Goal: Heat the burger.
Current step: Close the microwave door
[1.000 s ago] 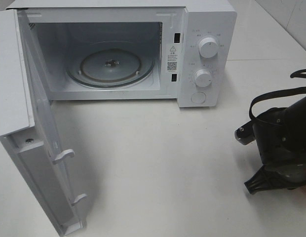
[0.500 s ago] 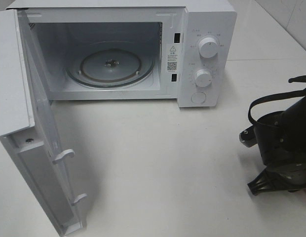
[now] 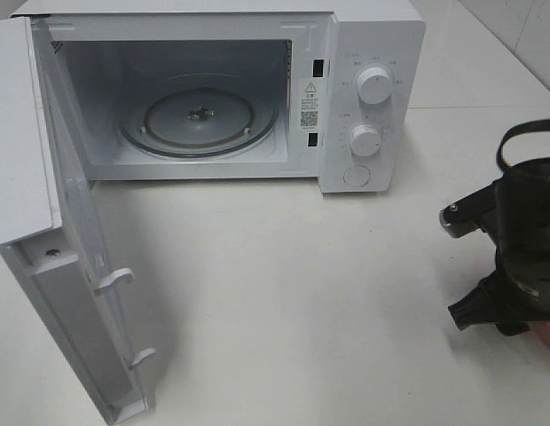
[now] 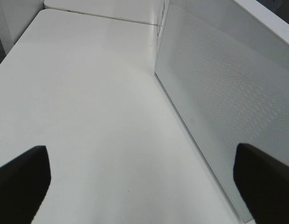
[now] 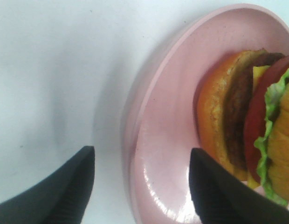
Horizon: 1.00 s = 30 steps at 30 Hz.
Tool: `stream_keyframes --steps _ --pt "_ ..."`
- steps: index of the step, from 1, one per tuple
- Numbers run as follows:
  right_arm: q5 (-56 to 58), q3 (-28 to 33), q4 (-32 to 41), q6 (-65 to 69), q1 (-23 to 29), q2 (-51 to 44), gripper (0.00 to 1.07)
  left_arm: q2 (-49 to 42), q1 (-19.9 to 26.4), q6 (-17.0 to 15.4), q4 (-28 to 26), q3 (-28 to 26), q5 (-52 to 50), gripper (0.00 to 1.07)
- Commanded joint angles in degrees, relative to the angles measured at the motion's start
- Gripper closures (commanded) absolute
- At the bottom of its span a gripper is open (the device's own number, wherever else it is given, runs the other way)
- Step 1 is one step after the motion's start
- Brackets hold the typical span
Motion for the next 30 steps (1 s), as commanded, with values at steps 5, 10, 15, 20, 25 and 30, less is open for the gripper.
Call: stream_keyframes --steps 5,10,15,20,25,30 --pt "2.5 -0.2 12.9 -17.2 -0.2 -11.6 0.43 -1.0 0.2 0.2 -0.5 -0.1 -0.2 0.07" --pt "2.4 -0.2 24.3 -30.8 -0.2 -19.3 0.42 -1.0 0.2 0.2 -0.5 -0.1 -0.2 0.07" --pt "3.4 -0.2 36.0 -44.0 -0.2 -28.1 0.37 -1.0 0.2 0.2 -0.5 -0.1 -0.2 0.07" --pt "6.8 -0.2 43.8 -53.2 -0.2 -36.2 0.28 -1.0 0.2 0.2 -0.5 -0.1 -0.2 0.07" --pt "13.6 -0.2 49.3 -59.4 -0.2 -41.9 0.28 -1.0 0.2 0.2 -0.5 -0.1 -0.2 0.07" --pt "21.6 -0.2 50.6 -60.1 -0.2 -49.3 0.29 -1.0 0.2 0.2 -0.5 -0.1 -0.2 0.07"
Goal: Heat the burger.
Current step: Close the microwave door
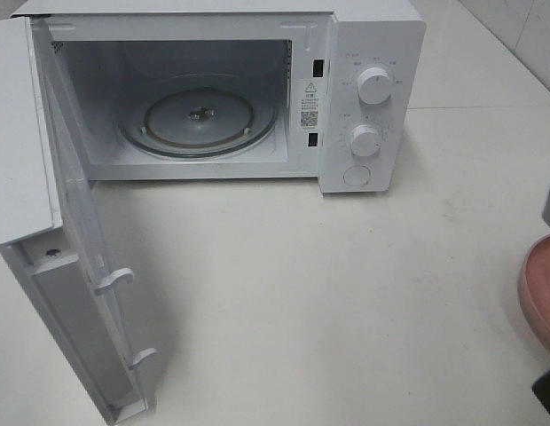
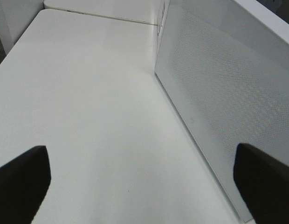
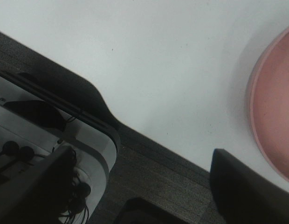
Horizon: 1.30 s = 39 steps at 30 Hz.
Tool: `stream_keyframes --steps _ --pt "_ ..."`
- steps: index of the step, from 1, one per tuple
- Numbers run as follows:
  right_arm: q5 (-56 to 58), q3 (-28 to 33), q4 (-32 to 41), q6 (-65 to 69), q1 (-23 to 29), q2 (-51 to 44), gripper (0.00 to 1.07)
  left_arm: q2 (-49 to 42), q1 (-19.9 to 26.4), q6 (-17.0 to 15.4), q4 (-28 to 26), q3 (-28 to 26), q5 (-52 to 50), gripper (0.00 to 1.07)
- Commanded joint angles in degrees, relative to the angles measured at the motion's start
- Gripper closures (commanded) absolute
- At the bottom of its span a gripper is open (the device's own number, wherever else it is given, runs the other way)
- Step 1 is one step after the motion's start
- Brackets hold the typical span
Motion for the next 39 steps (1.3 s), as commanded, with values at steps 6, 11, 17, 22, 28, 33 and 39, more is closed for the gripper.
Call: stream_keyframes --steps 6,11,17,22,28,33,39 --pt "7.6 0.0 0.1 -1.1 -0.2 -13.2 0.31 -1.0 0.2 0.2 -0.5 -0.1 -0.2 0.07" --pt "7.5 0.0 -0.9 -1.1 -3.1 -23.0 0.31 -1.0 0.2 0.2 -0.5 -0.1 -0.2 0.07" --pt "7.1 0.1 -1.5 -2.5 -10.8 -32.7 0.31 -1.0 0.2 0.2 -0.5 -0.1 -0.2 0.07" --pt "6.4 0.1 -1.5 -2.5 -14.9 -38.3 0.31 -1.0 0.2 0.2 -0.5 -0.1 -0.2 0.07" --pt "4.4 1.9 -1.5 -2.9 -21.8 -46.1 0.31 -1.0 0.2 0.2 -0.5 -0.1 -0.2 0.07" --pt "2.1 2.3 -1.2 -3.1 -25.4 -50.4 0.31 -1.0 0.2 0.2 -0.5 -0.1 -0.2 0.07" --pt "-1.6 4.4 1.3 -4.2 -28.4 -51.7 0.31 -1.0 0.2 0.2 -0.5 -0.1 -0.2 0.07"
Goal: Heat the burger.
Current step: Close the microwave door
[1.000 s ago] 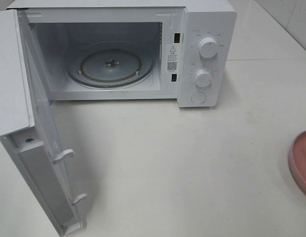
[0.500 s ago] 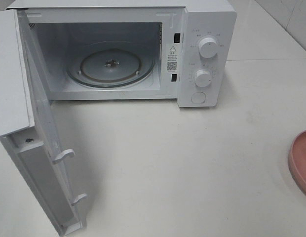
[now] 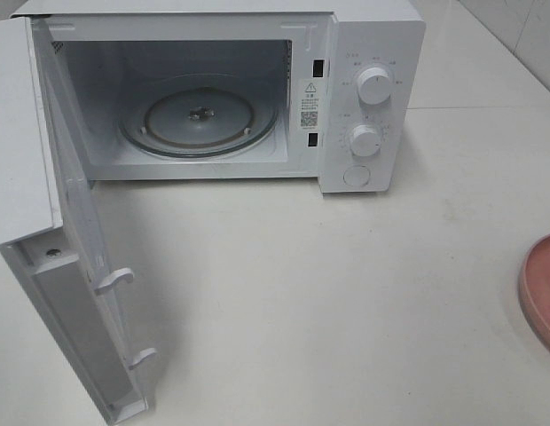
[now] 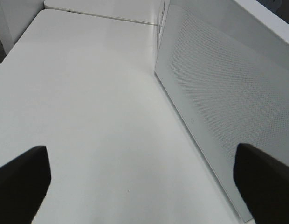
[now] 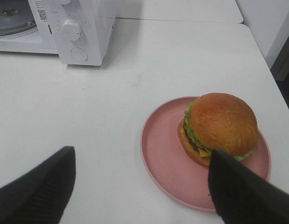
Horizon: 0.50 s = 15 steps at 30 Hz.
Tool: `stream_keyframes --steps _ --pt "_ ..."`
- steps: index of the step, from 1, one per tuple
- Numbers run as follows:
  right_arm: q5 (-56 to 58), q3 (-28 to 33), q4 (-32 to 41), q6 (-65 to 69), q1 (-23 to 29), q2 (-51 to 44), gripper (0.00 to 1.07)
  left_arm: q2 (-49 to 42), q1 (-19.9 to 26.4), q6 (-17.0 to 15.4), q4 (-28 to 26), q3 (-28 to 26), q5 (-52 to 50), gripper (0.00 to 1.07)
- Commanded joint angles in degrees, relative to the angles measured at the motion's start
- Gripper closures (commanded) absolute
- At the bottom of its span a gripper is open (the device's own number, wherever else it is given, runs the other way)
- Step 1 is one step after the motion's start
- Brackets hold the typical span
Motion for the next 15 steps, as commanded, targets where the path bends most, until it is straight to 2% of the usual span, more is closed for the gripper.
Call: stream_keyframes --steps 1,15 --pt "-1.5 0.4 1.3 -1.4 -0.5 -1.5 0.31 -1.0 0.2 0.2 -0.5 -0.1 -0.2 0.07" --pt "-1.5 0.4 1.3 -1.4 -0.5 -1.5 0.31 -1.0 0.2 0.2 -0.5 -0.1 -0.2 0.07"
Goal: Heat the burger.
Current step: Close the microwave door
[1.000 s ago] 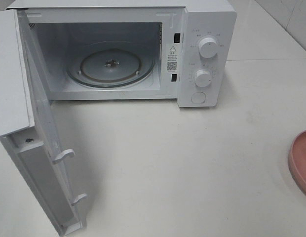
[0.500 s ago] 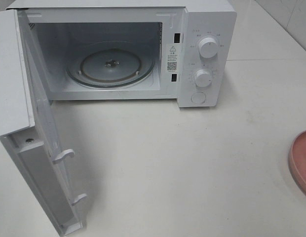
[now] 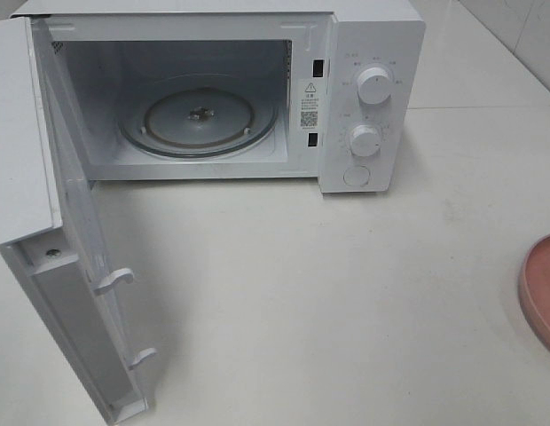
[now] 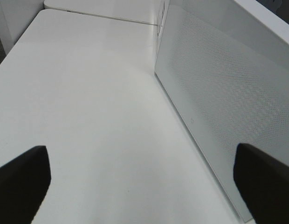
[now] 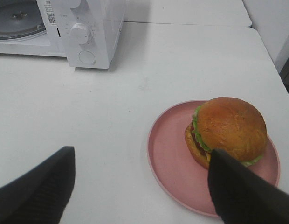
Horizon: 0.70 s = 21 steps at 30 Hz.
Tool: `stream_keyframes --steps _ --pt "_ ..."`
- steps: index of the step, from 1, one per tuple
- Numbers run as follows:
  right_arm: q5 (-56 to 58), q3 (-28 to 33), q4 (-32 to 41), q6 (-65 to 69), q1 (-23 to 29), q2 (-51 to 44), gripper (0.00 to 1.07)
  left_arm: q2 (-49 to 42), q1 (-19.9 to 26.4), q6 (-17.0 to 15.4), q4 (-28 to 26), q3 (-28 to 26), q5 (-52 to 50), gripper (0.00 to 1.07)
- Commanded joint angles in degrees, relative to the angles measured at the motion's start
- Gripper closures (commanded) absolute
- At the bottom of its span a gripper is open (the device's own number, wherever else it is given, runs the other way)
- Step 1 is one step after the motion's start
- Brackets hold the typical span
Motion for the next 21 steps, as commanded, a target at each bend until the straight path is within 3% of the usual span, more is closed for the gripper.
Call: stream_keyframes --steps 1,21 --pt "-0.9 0.2 0.0 -0.5 -0.4 -1.5 0.31 -1.0 0.2 0.2 -0.5 -0.1 -0.2 0.07" --pt "-0.9 0.2 0.0 -0.5 -0.4 -1.5 0.32 -1.0 0.2 0.2 -0.5 -0.1 -0.2 0.07"
